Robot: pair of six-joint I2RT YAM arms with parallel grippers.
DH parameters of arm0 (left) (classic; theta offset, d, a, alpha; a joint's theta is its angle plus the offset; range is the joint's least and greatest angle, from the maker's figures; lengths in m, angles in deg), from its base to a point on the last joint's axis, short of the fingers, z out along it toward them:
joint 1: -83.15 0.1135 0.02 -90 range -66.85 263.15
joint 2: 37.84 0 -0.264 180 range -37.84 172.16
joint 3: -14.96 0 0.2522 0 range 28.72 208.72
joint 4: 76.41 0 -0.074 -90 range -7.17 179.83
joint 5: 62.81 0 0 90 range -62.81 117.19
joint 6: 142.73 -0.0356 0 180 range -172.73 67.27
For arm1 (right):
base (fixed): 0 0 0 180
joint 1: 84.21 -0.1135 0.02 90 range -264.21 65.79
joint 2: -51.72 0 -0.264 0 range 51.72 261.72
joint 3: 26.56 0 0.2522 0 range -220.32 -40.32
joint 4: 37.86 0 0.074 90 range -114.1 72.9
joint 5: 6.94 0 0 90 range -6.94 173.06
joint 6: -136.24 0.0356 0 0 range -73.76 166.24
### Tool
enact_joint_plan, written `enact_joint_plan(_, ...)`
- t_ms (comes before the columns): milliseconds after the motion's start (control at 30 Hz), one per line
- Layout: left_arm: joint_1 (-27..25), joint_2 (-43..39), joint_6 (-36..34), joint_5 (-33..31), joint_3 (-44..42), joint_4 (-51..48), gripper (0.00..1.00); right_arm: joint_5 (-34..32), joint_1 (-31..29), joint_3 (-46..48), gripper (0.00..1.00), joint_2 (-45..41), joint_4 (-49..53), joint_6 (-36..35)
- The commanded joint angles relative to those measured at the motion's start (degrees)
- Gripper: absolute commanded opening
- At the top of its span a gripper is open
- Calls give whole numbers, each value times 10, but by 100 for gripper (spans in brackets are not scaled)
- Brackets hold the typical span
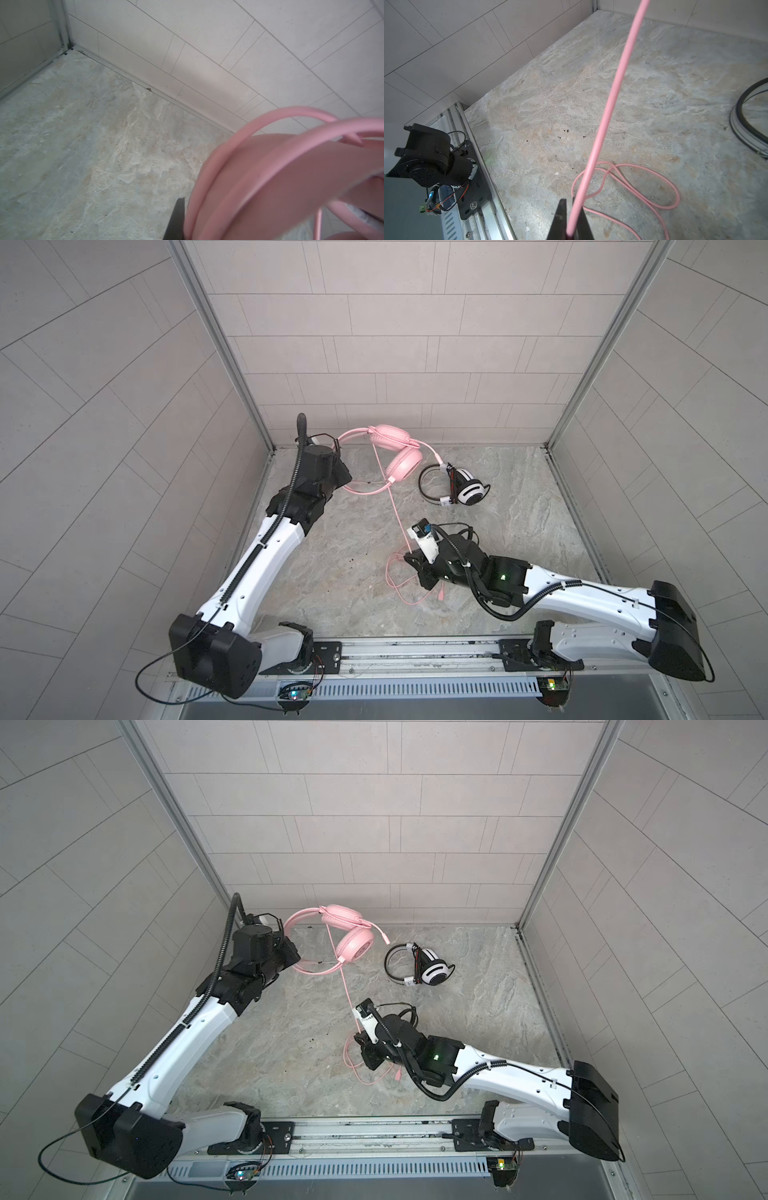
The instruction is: Wrap the headphones
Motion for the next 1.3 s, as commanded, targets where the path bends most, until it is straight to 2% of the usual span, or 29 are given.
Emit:
enact_joint_plan(0, 3, 1, -10, -61, 3, 65, 0, -35, -19, -24, 8, -29, 86, -23)
enact_joint_plan(333, -38, 24, -104, -146, 6, -31, 0, -130, -40, -138, 8, -68, 232, -102)
enact_joint_plan(667, -132, 18, -276, -196, 9, -140, 0, -321, -23, -289, 8, -61, 337, -214)
enact_joint_plan(767, -140, 13, -311, -148, 19, -190, 0, -356, -6, -314, 8, -47, 339, -241)
enact_joint_plan(933, -164, -8, -356, -113, 20, -228, 0, -423, 4, -341, 8, -8, 322, -303)
enact_joint_plan(1033, -172, -16, -385, -47, 20, -251, 0, -458, 11, -343, 8, 15, 290, -342)
enact_joint_plan(1167, -174, -22, -415, 77, 20, -272, 0, -453, 37, -346, 10, 36, 245, -370)
enact_joint_plan(1267, -174, -27, -426, 139, 20, -275, 0, -407, 70, -347, 12, 41, 221, -362)
